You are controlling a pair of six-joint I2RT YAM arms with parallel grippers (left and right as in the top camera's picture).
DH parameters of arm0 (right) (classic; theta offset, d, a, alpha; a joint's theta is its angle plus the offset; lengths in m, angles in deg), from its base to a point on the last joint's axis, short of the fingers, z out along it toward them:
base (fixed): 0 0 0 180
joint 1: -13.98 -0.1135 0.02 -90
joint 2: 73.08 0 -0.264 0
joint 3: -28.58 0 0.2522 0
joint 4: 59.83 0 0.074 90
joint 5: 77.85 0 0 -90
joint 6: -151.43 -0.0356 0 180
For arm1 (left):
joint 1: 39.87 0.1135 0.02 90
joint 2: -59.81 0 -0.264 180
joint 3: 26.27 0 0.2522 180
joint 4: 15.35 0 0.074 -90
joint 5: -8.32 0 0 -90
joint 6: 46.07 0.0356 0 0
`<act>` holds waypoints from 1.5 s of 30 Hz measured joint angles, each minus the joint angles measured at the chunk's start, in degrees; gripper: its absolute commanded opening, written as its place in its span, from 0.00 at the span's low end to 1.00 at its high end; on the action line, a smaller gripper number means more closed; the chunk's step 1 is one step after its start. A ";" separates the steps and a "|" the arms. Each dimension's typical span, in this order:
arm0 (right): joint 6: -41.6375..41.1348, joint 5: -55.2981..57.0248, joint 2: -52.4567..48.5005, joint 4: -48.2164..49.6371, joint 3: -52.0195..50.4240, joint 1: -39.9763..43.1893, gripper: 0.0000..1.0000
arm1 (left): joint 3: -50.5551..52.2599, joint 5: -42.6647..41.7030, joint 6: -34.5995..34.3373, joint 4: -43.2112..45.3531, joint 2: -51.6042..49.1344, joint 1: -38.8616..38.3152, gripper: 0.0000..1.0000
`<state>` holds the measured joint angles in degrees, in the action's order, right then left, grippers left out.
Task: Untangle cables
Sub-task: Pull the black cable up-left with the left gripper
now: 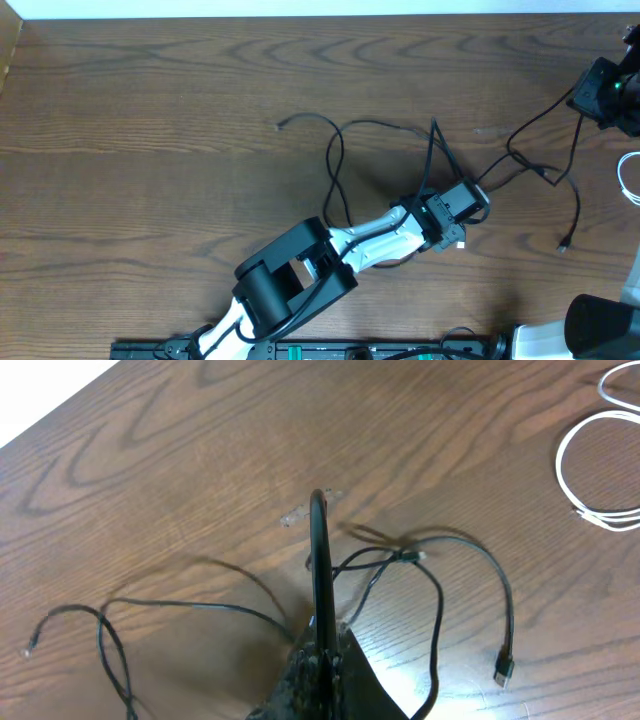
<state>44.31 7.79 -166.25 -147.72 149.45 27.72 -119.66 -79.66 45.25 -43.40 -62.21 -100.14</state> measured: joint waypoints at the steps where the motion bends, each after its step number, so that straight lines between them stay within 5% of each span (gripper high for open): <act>1: 0.00 0.00 0.00 0.00 0.00 0.00 0.01 | 0.00 1.38 0.00 -1.31 0.37 0.24 0.07; 8: 0.00 -0.07 0.00 -0.04 0.00 0.00 0.01 | 2.01 4.33 -1.86 -10.12 5.20 6.60 0.08; 18: -0.20 5.66 0.00 -1.05 0.00 0.00 0.01 | 2.36 -0.90 -4.13 -20.26 28.26 32.26 0.08; 28: -0.98 15.37 0.00 -2.38 0.00 -0.02 0.01 | 2.36 -18.99 -7.74 -20.52 34.05 53.40 0.07; 36: -8.24 29.09 0.00 -5.27 -0.24 0.17 0.01 | 2.36 -24.74 -16.57 -20.22 34.07 66.45 0.08; 40: -8.24 25.77 0.00 -3.45 -0.39 0.33 0.01 | 2.36 -28.48 -20.31 -20.17 34.07 70.90 0.08; 45: -2.47 11.74 0.00 0.92 -0.44 0.20 0.01 | 2.36 -33.99 -20.98 -20.87 34.07 67.45 0.07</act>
<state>41.84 19.53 -166.25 -146.80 149.01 27.92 -117.30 -113.65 24.27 -64.27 -28.13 -32.69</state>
